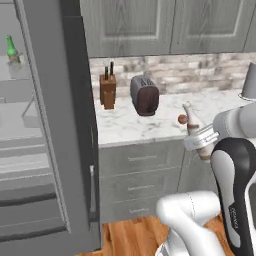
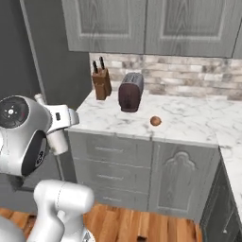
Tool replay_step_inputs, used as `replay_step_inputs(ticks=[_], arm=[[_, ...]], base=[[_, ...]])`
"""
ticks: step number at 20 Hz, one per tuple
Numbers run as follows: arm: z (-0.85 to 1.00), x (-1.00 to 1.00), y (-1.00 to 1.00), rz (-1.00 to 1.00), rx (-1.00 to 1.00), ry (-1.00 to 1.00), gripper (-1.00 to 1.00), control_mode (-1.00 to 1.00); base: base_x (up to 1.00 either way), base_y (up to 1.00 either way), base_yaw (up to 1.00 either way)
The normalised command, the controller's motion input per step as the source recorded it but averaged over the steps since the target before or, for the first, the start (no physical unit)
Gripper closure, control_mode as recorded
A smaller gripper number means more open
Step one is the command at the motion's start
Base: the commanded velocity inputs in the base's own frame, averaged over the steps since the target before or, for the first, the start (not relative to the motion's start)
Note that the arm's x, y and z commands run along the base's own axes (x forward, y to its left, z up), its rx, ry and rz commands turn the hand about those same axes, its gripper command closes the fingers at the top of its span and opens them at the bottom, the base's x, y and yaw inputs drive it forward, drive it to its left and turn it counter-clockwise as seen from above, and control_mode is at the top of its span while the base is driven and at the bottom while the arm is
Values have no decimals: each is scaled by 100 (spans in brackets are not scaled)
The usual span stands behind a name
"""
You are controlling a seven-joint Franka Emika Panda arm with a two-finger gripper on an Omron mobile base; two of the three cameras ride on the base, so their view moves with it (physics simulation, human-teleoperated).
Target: Place the beer and liquor on the top shelf of the fridge to keep them out of children's reach, and place the onion on lower shelves for easy access.
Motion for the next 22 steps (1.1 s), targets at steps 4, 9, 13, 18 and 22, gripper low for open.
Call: replay_step_inputs(ticks=[4,9,13,18,22], arm=[[0,0,0,0,0,0,100,100],[0,0,0,0,0,0,100,100],[0,0,0,0,0,0,100,100],[0,0,0,0,0,0,100,100],[0,0,0,0,0,0,100,100]], base=[[-66,-1,64],[-55,10,65],[-31,58,52],[-6,93,31],[0,100,12]])
